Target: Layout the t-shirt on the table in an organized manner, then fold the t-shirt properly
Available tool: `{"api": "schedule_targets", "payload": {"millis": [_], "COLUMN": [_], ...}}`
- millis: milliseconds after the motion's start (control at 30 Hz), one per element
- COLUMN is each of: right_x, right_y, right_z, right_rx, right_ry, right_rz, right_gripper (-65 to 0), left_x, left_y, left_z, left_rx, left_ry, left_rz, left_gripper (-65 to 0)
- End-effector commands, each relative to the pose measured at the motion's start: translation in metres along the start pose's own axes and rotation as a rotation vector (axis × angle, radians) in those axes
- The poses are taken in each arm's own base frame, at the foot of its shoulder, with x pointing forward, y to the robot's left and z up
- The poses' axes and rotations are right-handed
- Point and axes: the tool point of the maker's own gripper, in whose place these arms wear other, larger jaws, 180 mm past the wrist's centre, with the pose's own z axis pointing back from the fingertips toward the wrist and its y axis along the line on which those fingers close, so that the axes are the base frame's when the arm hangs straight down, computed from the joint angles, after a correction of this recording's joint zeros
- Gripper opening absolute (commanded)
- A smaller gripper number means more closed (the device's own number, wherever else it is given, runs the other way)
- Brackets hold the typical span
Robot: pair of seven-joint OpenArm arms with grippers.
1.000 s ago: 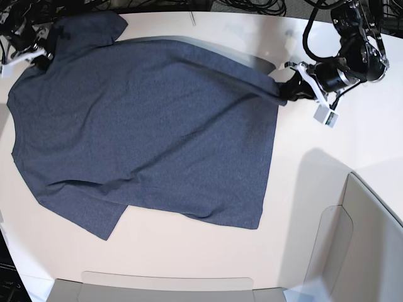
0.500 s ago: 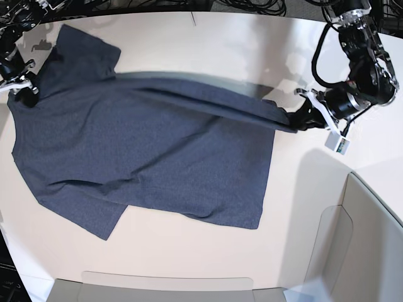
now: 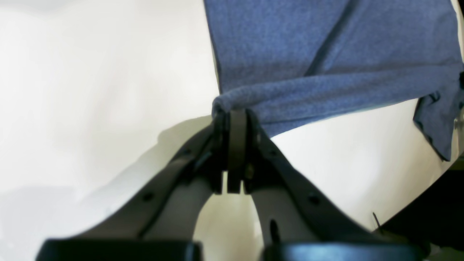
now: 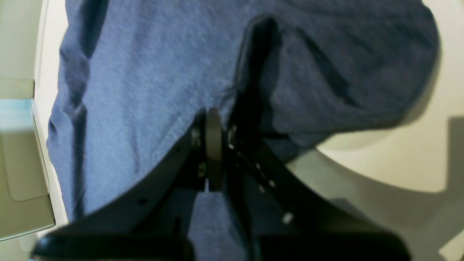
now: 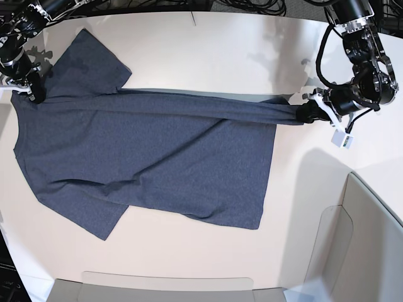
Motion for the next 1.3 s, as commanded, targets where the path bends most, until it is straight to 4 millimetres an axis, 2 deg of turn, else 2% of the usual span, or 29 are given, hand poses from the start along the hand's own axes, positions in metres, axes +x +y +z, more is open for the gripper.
{"api": "schedule_targets", "payload": {"millis": [0,167,233,267,400,433,500,567,733,800,933,1100,1267], "right_x": [0.019,0.021,0.018,0.017,0.012,0.012,0.017,0.020,0.030,0.027,0.000,-0.048,-0.077], "right_y": [0.009,0.012,0.008,0.006,-0.003,-0.002,0.002,0.006,0.030,0.037,0.031,0.003,-0.016], "right_z": [0.003,0.001,0.001,0.001,0.005,0.007,0.012,0.018,0.038,0.045,0.060,0.080,0.089], "right_rx": [0.024,0.030,0.008,-0.006,-0.036,-0.037,-0.028,-0.010,0.102,0.148,0.197,0.146,0.078], "right_ry": [-0.046,-0.050,-0.035,-0.028,-0.012,-0.017,-0.038,-0.054,-0.117,-0.126,-0.095,-0.019,0.034], "right_rz": [0.026,0.027,0.035,0.039,0.049,0.057,0.069,0.075,0.092,0.082,0.015,-0.078,-0.116], "right_gripper": [-65.0,-65.0,-65.0,-63.1,-48.0,-44.6,-38.8,-35.9,-35.0,-35.0,-35.1,-35.1,-35.1], "left_x": [0.017,0.013,0.013,0.013,0.012,0.012,0.010,0.011,0.012,0.011,0.006,0.000,0.002], "left_y": [0.001,0.001,0.001,0.001,0.002,0.003,0.002,0.002,0.002,0.002,0.003,0.003,-0.002], "left_z": [0.006,0.003,0.002,0.002,0.003,0.004,0.003,0.003,0.004,0.004,0.005,0.005,0.008], "left_rx": [0.001,-0.006,-0.006,-0.006,-0.003,-0.002,-0.004,-0.005,-0.003,-0.003,-0.001,0.000,0.002], "left_ry": [-0.044,-0.031,-0.030,-0.030,-0.030,-0.030,-0.027,-0.029,-0.033,-0.032,-0.023,-0.010,-0.019], "left_rz": [-0.027,-0.018,-0.016,-0.016,-0.013,-0.011,-0.009,-0.010,-0.012,-0.012,-0.005,0.001,-0.020], "left_gripper": [-64.9,-64.5,-61.1,-58.1,-38.5,-35.5,-34.9,-36.1,-36.6,-36.6,-36.6,-36.6,-36.6]}}
